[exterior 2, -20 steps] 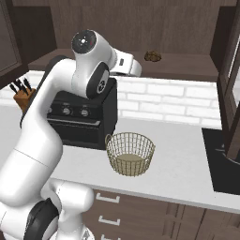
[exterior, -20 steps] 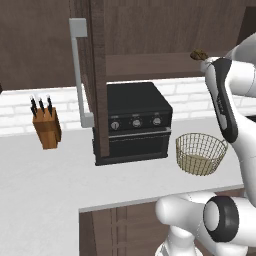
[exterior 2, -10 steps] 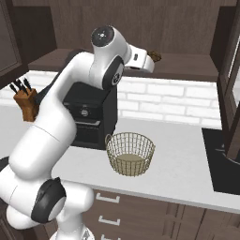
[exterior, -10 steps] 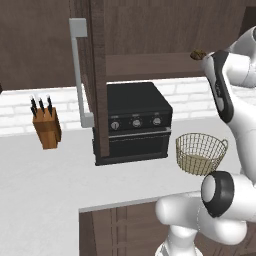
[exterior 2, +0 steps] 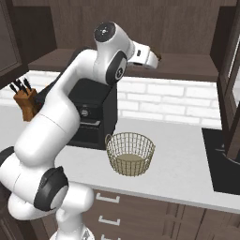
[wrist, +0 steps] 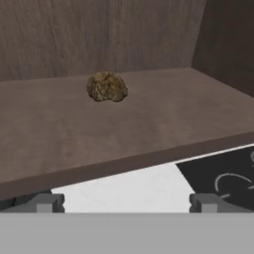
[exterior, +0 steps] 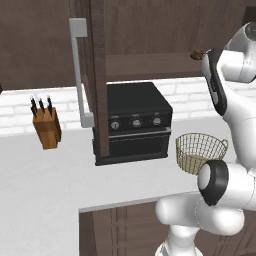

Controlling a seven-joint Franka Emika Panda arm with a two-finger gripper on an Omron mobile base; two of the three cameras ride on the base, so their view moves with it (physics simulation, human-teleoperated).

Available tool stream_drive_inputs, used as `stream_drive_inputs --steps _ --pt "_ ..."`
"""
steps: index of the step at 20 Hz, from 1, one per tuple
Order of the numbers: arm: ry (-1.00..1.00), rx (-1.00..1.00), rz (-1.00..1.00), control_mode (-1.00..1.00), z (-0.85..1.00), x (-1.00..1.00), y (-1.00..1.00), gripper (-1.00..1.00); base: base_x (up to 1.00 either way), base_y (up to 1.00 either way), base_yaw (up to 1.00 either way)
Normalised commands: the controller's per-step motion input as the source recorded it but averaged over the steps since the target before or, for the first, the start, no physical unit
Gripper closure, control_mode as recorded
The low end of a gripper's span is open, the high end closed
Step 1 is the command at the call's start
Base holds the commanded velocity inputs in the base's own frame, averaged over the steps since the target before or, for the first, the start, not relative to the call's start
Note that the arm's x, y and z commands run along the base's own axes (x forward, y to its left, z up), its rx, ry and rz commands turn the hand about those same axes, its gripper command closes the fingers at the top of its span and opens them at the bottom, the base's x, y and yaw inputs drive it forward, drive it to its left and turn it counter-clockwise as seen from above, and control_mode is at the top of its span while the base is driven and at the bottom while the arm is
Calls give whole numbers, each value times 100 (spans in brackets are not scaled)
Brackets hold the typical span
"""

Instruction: Open the cabinet, pick up the bread from the cabinet and place it in the basket. Then move the basket to the dining counter.

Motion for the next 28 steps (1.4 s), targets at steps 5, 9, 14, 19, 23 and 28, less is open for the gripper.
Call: stream_drive_inputs --steps 5,9,14,19,23,28 --pt "0 0 0 -100 0 37 0 -100 0 0 0" --pt "0 0 0 -100 0 40 -8 -100 0 0 0" --pt "0 0 1 -100 0 46 -10 -100 0 0 0" --pt "3 0 1 -100 0 39 -3 -100 0 0 0" --pt "1 0 1 -100 1 27 0 -100 0 0 0" --pt "0 0 0 -100 1 39 0 -100 0 0 0"
